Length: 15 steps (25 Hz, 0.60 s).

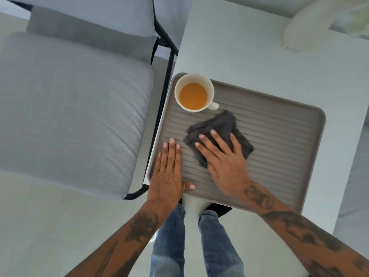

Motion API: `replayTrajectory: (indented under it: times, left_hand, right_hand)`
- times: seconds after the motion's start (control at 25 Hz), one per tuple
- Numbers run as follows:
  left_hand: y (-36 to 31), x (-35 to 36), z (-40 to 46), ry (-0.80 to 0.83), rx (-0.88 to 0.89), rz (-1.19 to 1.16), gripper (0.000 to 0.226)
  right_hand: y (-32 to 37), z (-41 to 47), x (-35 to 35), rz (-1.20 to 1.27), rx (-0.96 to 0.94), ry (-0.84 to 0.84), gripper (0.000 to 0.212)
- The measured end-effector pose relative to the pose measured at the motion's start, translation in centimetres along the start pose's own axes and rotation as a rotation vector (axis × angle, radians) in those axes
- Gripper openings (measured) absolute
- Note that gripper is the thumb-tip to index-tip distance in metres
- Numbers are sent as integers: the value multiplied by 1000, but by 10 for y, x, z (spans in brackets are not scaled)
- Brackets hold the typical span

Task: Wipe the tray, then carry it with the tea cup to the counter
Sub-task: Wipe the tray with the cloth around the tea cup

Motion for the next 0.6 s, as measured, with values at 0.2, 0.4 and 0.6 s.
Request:
replayTrajectory:
  times: [0.2, 0.4, 0.6]
  left_hand:
    - [0, 3, 1, 8, 21, 20, 121]
    - [3, 4, 0, 15, 26, -7, 116]
    - [4, 5, 2, 16, 44, -25, 114]
  right_hand:
    - [18, 30, 12, 57, -42, -7, 53]
    - [-80, -90, -5, -7, 194, -25, 48]
    - [-109, -119, -11, -20, 431, -34, 50]
Point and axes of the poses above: each hand's wrist, its own z-axis towards the middle knuckle, its own x-axis out of the palm, y = z × x, the point moved 2 cm from there along z, towards the middle knuckle, and after that the axes turned 3 degrees about -y, right-handed, at the moved point
